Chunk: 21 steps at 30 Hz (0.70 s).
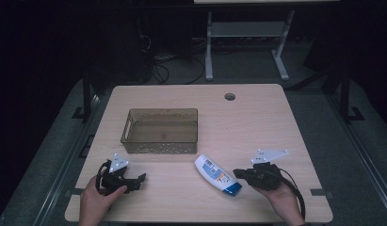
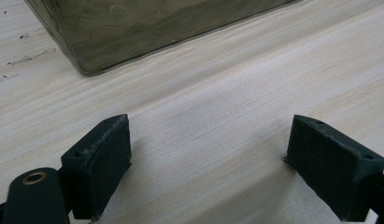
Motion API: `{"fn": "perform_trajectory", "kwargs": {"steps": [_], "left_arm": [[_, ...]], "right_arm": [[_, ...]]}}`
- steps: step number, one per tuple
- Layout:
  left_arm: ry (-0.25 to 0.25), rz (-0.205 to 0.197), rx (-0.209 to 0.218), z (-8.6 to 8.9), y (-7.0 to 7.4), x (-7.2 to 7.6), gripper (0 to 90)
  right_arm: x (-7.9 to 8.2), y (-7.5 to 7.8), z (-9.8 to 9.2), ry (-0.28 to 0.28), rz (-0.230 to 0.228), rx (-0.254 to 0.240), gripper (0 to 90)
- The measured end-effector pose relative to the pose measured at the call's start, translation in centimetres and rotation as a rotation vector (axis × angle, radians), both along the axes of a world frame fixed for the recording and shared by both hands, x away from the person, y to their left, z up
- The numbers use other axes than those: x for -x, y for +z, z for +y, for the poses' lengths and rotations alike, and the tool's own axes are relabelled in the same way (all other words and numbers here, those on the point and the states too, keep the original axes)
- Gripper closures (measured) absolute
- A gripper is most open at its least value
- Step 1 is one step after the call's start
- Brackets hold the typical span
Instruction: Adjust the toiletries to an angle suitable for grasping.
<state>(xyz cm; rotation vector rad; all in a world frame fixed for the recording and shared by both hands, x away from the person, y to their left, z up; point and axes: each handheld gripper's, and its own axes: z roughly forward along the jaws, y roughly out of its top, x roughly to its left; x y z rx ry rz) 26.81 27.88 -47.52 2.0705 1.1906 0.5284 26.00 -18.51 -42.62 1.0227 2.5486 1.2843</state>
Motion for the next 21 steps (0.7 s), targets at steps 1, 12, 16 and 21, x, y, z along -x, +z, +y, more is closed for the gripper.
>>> {"fn": "perform_trajectory", "kwargs": {"steps": [1,12,16,21], "left_arm": [[0.0,0.0,0.0,0.0,0.0,0.0,12.8],[0.005,0.0,0.0,0.0,0.0,0.0,12.8],[0.006,0.0,0.0,0.0,0.0,0.0,12.8],[0.007,0.0,0.0,0.0,0.0,0.0,12.8]], "right_arm": [[0.0,0.0,0.0,0.0,0.0,0.0,89.5],[1.3,-0.6,2.1,0.068,0.011,-0.002,89.4],[1.6,-1.0,2.5,0.087,0.022,0.001,89.5],[2.1,-1.7,3.1,0.11,0.037,0.014,89.4]]}}
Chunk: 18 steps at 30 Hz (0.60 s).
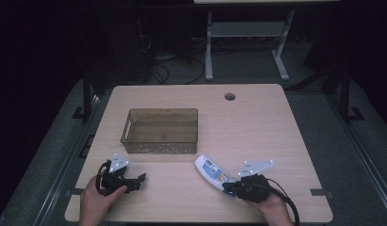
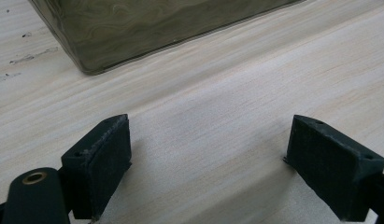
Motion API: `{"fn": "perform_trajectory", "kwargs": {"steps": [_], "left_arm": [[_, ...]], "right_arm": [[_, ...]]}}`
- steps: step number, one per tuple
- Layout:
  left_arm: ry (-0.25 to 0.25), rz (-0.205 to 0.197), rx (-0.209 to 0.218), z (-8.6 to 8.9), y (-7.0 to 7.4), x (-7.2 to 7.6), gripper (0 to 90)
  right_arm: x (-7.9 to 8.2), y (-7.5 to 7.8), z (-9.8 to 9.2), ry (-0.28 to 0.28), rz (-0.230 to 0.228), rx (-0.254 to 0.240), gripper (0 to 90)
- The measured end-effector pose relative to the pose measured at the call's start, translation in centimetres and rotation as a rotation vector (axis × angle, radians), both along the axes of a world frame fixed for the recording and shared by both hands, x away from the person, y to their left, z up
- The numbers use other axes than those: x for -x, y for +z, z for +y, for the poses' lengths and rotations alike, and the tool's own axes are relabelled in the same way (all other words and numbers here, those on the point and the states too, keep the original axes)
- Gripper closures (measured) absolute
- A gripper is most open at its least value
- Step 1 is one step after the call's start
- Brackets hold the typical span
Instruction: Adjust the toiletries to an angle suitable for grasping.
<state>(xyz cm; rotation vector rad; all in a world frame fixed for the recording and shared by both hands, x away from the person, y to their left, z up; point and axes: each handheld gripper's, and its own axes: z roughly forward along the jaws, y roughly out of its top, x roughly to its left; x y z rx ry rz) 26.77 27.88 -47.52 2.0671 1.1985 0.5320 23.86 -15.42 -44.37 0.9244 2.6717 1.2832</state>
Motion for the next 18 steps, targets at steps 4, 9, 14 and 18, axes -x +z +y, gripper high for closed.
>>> {"fn": "perform_trajectory", "kwargs": {"steps": [4,9,14,18], "left_arm": [[0.001,0.0,0.0,0.0,0.0,0.01,12.8],[0.001,0.0,0.0,0.0,0.0,0.01,12.8],[0.002,0.0,0.0,0.0,0.0,0.02,12.8],[0.002,0.0,0.0,0.0,0.0,0.02,12.9]], "right_arm": [[0.3,-0.42,0.5,0.018,0.003,0.029,89.4],[0.4,-0.72,0.72,0.03,0.005,0.045,89.4],[0.29,-0.9,0.53,0.016,0.009,0.06,89.4],[0.14,-0.93,0.19,0.008,0.005,0.063,89.4]]}}
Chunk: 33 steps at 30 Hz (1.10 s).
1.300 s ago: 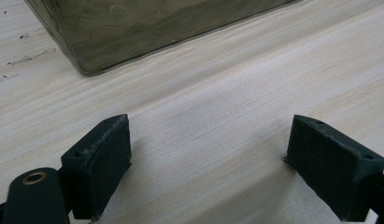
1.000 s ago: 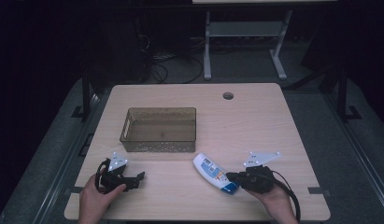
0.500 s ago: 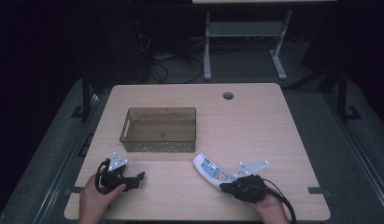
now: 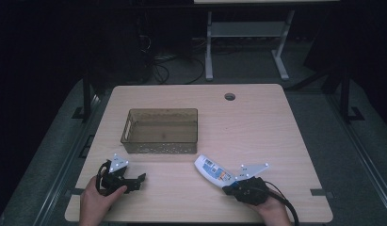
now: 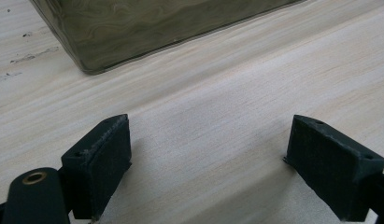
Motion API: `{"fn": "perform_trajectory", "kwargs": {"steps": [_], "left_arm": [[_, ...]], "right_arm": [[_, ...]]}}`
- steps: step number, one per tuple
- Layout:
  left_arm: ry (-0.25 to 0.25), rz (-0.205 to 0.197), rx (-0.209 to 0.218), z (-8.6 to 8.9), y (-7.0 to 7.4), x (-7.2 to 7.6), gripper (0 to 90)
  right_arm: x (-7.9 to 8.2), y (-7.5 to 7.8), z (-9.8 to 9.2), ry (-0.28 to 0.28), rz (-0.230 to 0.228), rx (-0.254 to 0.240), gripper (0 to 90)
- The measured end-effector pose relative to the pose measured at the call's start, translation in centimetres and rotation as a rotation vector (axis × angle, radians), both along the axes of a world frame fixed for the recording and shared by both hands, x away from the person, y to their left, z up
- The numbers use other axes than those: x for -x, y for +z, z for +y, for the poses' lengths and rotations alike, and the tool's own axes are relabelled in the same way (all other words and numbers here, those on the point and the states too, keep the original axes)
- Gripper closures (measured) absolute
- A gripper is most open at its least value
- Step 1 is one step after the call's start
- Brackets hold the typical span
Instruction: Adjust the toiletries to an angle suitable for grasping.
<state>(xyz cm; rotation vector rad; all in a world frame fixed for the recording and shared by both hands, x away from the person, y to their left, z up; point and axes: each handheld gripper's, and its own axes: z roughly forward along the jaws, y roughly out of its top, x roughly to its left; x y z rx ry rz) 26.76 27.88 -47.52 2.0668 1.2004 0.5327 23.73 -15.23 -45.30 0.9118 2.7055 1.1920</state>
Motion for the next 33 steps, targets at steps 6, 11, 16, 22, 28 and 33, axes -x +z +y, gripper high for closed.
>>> {"fn": "perform_trajectory", "kwargs": {"steps": [6,11,16,22,28,33], "left_arm": [[0.0,0.0,0.0,0.0,0.0,0.0,12.8],[0.0,0.0,0.0,0.0,0.0,0.0,12.8],[0.0,0.0,0.001,0.0,0.0,0.0,12.8],[0.0,0.0,0.001,0.0,0.0,0.0,12.8],[0.0,0.0,0.0,0.0,0.0,0.0,12.8],[0.001,0.0,0.0,0.0,0.0,0.0,12.8]], "right_arm": [[-0.2,-0.1,-0.5,-0.023,0.001,0.007,89.5],[-0.5,-0.1,-0.9,-0.038,-0.006,0.008,89.5],[-0.8,-0.1,-1.6,-0.064,-0.008,0.008,89.4],[-1.3,-0.1,-2.4,-0.09,-0.015,0.01,89.5],[-1.9,-0.1,-3.1,-0.121,-0.02,0.013,89.5],[-2.3,-0.1,-3.5,-0.14,-0.025,0.017,89.5]]}}
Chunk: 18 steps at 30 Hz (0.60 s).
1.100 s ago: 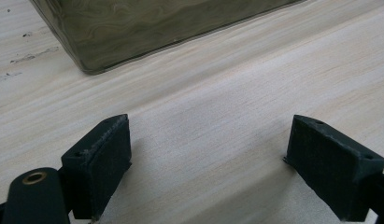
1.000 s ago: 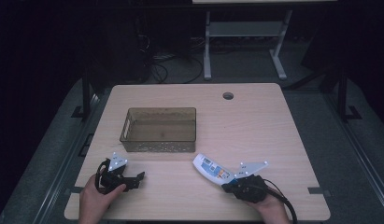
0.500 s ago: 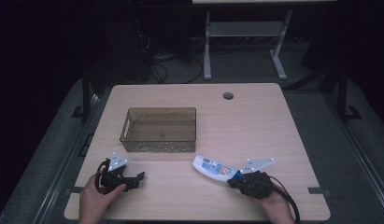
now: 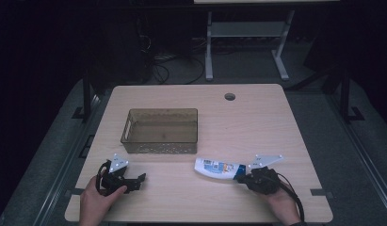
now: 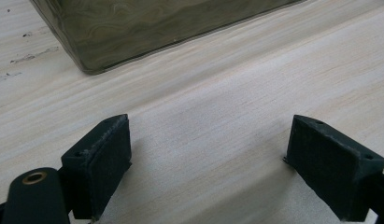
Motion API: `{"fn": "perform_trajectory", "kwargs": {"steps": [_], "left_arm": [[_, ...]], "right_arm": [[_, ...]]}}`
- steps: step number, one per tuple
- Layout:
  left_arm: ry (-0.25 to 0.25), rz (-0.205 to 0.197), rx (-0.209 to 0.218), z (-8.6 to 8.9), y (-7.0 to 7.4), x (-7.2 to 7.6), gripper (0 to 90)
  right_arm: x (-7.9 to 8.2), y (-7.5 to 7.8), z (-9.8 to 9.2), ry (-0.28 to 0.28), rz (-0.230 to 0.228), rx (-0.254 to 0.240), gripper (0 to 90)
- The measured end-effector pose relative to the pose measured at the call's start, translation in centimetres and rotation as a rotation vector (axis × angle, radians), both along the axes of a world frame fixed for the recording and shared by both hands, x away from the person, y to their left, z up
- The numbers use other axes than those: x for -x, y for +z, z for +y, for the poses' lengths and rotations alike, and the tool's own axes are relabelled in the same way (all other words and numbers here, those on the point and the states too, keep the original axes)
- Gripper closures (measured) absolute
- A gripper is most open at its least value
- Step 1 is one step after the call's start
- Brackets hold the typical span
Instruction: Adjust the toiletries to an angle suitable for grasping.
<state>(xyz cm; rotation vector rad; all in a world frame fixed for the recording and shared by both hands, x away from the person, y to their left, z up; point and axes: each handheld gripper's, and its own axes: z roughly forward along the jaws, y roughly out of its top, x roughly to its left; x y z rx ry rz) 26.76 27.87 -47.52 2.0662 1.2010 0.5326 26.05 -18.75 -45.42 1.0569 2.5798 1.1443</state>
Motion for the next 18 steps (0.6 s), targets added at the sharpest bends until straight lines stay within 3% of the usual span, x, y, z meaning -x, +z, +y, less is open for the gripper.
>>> {"fn": "perform_trajectory", "kwargs": {"steps": [18], "left_arm": [[0.0,0.0,0.0,0.0,0.0,0.0,12.8]], "right_arm": [[-1.8,0.1,-1.3,-0.069,-0.019,0.003,89.5]]}}
